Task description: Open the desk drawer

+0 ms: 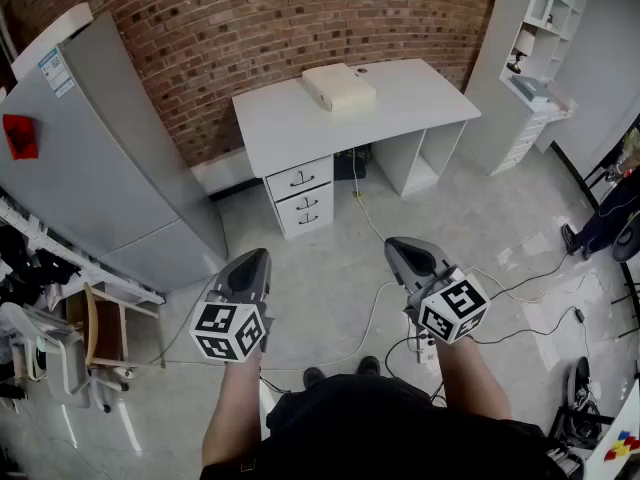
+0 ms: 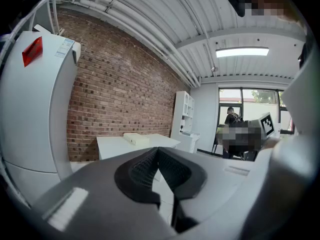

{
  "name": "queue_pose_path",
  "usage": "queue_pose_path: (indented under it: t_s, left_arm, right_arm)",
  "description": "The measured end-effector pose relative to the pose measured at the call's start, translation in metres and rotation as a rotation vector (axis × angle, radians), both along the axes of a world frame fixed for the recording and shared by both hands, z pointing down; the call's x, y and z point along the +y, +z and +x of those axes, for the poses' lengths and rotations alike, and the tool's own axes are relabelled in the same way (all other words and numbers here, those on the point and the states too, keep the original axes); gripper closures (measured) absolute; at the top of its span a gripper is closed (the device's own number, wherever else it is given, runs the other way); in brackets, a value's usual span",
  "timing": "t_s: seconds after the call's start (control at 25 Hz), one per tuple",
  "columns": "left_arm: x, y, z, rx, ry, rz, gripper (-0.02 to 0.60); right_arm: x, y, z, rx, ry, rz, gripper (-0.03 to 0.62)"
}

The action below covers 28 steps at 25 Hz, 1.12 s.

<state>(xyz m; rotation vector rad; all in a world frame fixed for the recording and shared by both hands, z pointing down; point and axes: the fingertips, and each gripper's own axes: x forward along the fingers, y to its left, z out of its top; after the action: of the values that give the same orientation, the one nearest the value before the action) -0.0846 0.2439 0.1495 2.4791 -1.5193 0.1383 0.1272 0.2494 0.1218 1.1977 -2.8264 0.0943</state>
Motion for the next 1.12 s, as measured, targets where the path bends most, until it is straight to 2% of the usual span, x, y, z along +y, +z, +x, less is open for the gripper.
queue_pose_path:
  t_s: [0.44, 0.76, 0.92, 1.04, 1.08, 1.12]
  left_arm:
    - [0.005, 0.003, 0.002, 0.015, 0.012, -0.013, 0.569]
    - [0.011, 0.014, -0.006, -0.007, 0.001, -0.037, 0.568]
    - [0.017, 0.011, -0.013, -0.009, 0.001, -0.015, 0.563]
    - [0.020, 0.009, -0.017, 0.000, 0.022, 0.000, 0.477]
    - [0.021, 0.010, -0.019, -0.001, 0.030, 0.001, 0.463]
    - [0.023, 0.012, -0.021, -0.003, 0.038, 0.000, 0.444]
  right_arm:
    - [0.006, -0.001, 0.000, -0.016, -0.006, -0.007, 0.582]
    - [0.012, -0.003, 0.005, -0.144, -0.009, -0.059, 0.582]
    - [0.020, -0.003, -0.005, -0.127, -0.026, -0.053, 0.580]
    - [0.023, -0.002, -0.014, -0.122, -0.029, -0.045, 0.574]
    - [0.024, 0.000, -0.018, -0.120, -0.026, -0.046, 0.553]
    - [0.024, 0.002, -0.021, -0.118, -0.024, -0.050, 0.500]
